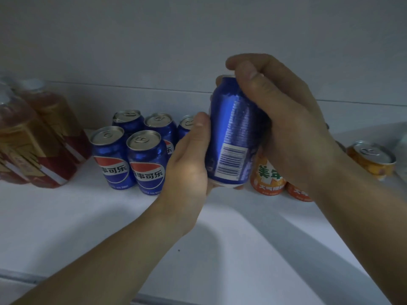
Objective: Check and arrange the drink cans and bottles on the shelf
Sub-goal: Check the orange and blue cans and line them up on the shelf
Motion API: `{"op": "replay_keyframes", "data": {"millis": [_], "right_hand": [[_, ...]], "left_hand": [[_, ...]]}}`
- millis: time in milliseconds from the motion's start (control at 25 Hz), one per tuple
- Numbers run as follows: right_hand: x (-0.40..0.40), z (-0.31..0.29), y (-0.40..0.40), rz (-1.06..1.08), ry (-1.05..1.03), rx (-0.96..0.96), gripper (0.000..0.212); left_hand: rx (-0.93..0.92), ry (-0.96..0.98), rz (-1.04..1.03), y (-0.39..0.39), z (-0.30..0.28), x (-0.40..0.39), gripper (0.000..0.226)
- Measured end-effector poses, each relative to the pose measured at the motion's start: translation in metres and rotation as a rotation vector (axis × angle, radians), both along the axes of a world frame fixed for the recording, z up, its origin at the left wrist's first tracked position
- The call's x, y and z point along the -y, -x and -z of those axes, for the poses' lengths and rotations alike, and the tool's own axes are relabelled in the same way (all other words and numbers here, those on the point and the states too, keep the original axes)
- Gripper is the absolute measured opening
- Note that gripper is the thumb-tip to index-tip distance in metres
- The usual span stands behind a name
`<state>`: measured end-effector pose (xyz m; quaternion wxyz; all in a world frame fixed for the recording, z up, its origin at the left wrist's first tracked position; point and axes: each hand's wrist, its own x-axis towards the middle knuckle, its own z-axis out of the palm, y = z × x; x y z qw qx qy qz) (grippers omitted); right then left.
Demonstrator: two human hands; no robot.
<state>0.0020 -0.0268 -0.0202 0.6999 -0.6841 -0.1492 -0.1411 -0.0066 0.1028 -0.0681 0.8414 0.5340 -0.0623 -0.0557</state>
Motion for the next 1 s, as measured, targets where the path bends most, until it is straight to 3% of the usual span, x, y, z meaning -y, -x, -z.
{"op": "replay_keyframes", "data": {"millis": [240, 520, 640, 760, 1000], "right_hand": [[-0.003, -0.001, 0.000, -0.072, -0.098, -0.082, 0.029], [-0.001, 0.000, 0.003, 0.005, -0.083, -0.006, 0.022], [0.003, -0.001, 0.003, -0.109, -0.141, -0.029, 0.032], [0.004, -0.003, 0.002, -0.138, -0.106, -0.038, 0.029], [0.003, -0.003, 0.002, -0.131, -0.128, -0.014, 0.019]], "left_hand": [[0.023, -0.069, -0.013, 0.003, -0.006, 0.001, 0.066], [-0.147, 0.140, 0.202, 0.006, -0.017, -0.005, 0.068], [-0.215, 0.214, 0.236, 0.007, -0.018, -0.007, 0.073], [-0.241, 0.176, 0.270, 0.008, -0.015, -0.008, 0.078], [-0.161, 0.210, 0.199, 0.005, -0.014, -0.006, 0.064]]}}
